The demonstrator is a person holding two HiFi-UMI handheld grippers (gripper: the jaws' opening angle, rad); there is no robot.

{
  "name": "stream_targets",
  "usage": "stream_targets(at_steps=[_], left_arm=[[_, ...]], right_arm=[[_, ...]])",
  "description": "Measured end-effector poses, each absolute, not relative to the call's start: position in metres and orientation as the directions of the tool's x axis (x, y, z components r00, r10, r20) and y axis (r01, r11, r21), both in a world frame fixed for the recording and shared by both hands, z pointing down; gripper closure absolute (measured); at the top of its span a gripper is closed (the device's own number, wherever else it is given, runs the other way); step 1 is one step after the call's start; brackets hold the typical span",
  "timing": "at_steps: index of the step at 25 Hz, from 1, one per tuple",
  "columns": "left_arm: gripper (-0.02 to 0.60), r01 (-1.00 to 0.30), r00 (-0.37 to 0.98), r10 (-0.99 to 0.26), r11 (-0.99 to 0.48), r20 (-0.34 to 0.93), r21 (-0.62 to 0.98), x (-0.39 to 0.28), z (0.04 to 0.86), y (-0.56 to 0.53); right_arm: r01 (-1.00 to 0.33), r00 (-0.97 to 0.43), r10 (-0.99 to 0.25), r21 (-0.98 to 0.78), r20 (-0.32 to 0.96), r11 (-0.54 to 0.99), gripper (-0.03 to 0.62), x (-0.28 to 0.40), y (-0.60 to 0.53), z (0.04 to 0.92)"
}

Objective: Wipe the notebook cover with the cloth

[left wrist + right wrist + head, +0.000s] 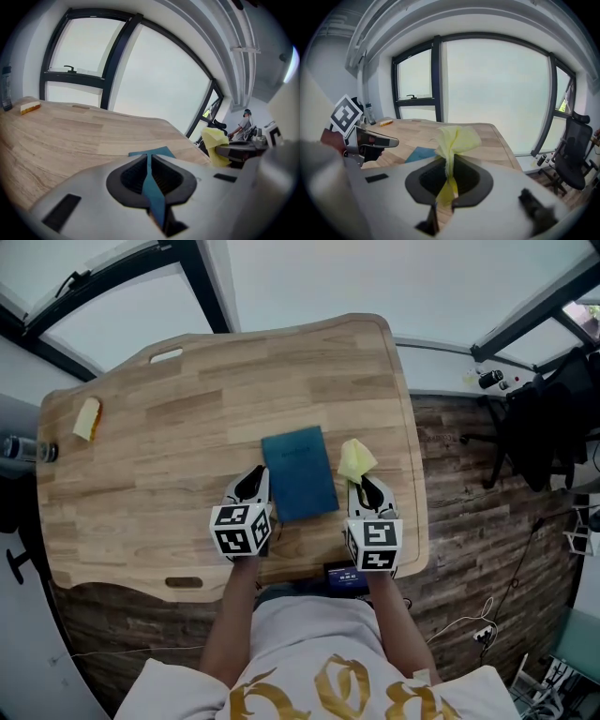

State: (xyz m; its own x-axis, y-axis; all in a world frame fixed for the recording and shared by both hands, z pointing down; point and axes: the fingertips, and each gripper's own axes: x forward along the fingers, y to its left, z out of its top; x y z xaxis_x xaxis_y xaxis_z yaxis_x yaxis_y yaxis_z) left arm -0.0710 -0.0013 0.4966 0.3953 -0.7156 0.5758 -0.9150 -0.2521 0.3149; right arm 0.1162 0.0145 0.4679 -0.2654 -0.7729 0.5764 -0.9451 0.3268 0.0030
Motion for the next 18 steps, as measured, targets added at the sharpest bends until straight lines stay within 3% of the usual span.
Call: stream_targets(at_steps=[3, 6, 18], left_arm=[[0.564, -0.918, 0.389, -0.695, -0.239, 0.605, 0.315, -0.072, 0.509, 0.002], [0.488, -0.918, 0.384, -0.682, -0.21, 0.622, 0.336, -0.076, 0.519, -0.001], [0.462, -0.914, 0.4, -0.584, -0.193, 0.707, 0.357, -0.072, 0.56, -0.002]], right_arm=[[-0.94, -0.272, -0.758, 0.004, 0.593, 0.34, 0.557, 0.114, 0.011, 0.476], [-0.931, -0.289, -0.743, 0.004, 0.603, 0.365, 0.557, 0.108, 0.002, 0.483], [-0.899, -0.339, -0.686, -0.005, 0.644, 0.439, 0.557, 0.088, -0.032, 0.514]])
